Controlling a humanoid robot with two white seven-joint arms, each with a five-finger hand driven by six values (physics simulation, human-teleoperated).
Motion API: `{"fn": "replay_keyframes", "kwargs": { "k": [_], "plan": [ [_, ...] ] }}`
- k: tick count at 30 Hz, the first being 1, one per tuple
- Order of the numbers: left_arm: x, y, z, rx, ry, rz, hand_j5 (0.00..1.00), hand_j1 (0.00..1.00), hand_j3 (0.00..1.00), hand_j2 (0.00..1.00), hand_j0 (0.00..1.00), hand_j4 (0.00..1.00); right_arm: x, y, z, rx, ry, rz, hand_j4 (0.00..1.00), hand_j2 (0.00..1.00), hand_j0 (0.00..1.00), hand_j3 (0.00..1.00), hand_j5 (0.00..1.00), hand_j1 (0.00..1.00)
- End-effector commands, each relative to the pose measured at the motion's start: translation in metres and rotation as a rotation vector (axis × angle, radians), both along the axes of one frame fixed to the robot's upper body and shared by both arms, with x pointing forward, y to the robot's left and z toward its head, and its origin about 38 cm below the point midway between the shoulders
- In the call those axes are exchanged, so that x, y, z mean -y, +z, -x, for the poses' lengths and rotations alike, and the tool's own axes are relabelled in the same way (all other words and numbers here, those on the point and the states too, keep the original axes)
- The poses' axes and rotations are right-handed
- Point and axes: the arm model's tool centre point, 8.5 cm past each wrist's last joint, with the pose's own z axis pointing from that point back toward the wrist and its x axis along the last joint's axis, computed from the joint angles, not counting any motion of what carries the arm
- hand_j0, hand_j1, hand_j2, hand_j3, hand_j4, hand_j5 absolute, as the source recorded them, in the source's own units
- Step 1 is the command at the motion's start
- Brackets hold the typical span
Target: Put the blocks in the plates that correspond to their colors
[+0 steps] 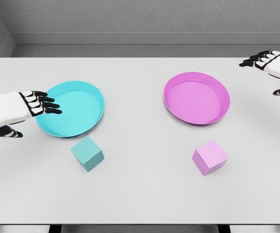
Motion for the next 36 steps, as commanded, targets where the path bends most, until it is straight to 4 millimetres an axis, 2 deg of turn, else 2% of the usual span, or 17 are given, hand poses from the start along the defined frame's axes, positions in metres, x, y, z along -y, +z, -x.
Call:
{"fn": "replay_keyframes", "kwargs": {
  "k": [1,2,5,7,9,10,11,12,13,15,17,21,24,26,29,36],
  "plan": [
    [0.000,0.001,0.000,-0.003,0.002,0.009,1.00,1.00,1.00,1.00,1.00,1.00,0.003,0.003,0.001,0.002,-0.005,0.008,1.00,1.00,1.00,1.00,1.00,1.00],
    [0.001,0.000,0.000,-0.004,0.001,0.011,1.00,1.00,1.00,1.00,1.00,1.00,0.003,0.003,0.001,0.002,-0.005,0.008,1.00,1.00,1.00,1.00,1.00,1.00],
    [0.017,-0.029,0.006,-0.077,-0.034,0.042,1.00,1.00,1.00,1.00,1.00,1.00,0.003,0.005,0.000,0.006,-0.007,0.006,1.00,1.00,1.00,1.00,1.00,1.00],
    [0.033,-0.047,0.008,-0.131,-0.071,0.038,1.00,1.00,1.00,1.00,1.00,1.00,0.002,-0.004,0.001,-0.012,-0.008,0.005,1.00,1.00,1.00,1.00,1.00,1.00],
    [0.051,-0.063,0.011,-0.177,-0.117,0.047,1.00,1.00,1.00,1.00,1.00,1.00,0.003,-0.055,0.021,-0.133,-0.009,-0.008,1.00,1.00,1.00,1.00,1.00,1.00],
    [0.058,-0.067,0.011,-0.190,-0.134,0.043,1.00,1.00,1.00,1.00,1.00,1.00,-0.007,-0.074,0.028,-0.183,0.015,-0.004,1.00,1.00,1.00,1.00,1.00,1.00],
    [0.060,-0.068,0.010,-0.195,-0.142,0.033,1.00,1.00,1.00,1.00,1.00,1.00,-0.029,-0.096,0.033,-0.250,0.079,0.018,1.00,1.00,1.00,1.00,1.00,1.00],
    [0.064,-0.071,0.010,-0.204,-0.153,0.033,1.00,1.00,1.00,1.00,1.00,1.00,-0.055,-0.108,0.043,-0.290,0.167,0.059,1.00,1.00,1.00,1.00,1.00,1.00],
    [0.070,-0.074,0.011,-0.213,-0.164,0.038,1.00,1.00,1.00,1.00,1.00,1.00,-0.067,-0.108,0.049,-0.294,0.215,0.076,1.00,1.00,1.00,1.00,1.00,1.00],
    [0.072,-0.077,0.012,-0.225,-0.171,0.030,1.00,1.00,1.00,1.00,1.00,1.00,-0.073,-0.092,0.054,-0.259,0.251,0.103,1.00,1.00,1.00,1.00,1.00,1.00],
    [0.074,-0.079,0.012,-0.232,-0.179,0.021,1.00,1.00,1.00,1.00,1.00,1.00,-0.069,-0.087,0.056,-0.255,0.251,0.124,1.00,1.00,1.00,1.00,1.00,1.00],
    [0.082,-0.069,0.005,-0.199,-0.193,0.037,1.00,1.00,1.00,1.00,1.00,1.00,-0.055,-0.082,0.059,-0.264,0.234,0.166,1.00,1.00,1.00,1.00,1.00,1.00],
    [0.087,-0.071,0.004,-0.197,-0.201,0.045,1.00,1.00,1.00,1.00,1.00,1.00,-0.065,-0.075,0.065,-0.246,0.273,0.182,1.00,1.00,1.00,1.00,1.00,1.00],
    [0.088,-0.073,0.005,-0.203,-0.203,0.043,1.00,1.00,1.00,1.00,1.00,1.00,-0.067,-0.076,0.066,-0.249,0.280,0.180,1.00,1.00,1.00,1.00,1.00,1.00],
    [0.098,-0.080,0.008,-0.218,-0.226,0.056,1.00,1.00,1.00,1.00,1.00,1.00,-0.080,-0.078,0.073,-0.249,0.327,0.186,0.99,0.99,0.99,0.99,0.99,0.99],
    [0.099,-0.081,0.006,-0.188,-0.238,0.009,1.00,1.00,1.00,1.00,1.00,1.00,-0.089,-0.080,0.079,-0.254,0.358,0.190,0.99,0.99,0.99,0.99,0.99,0.99]
  ]
}}
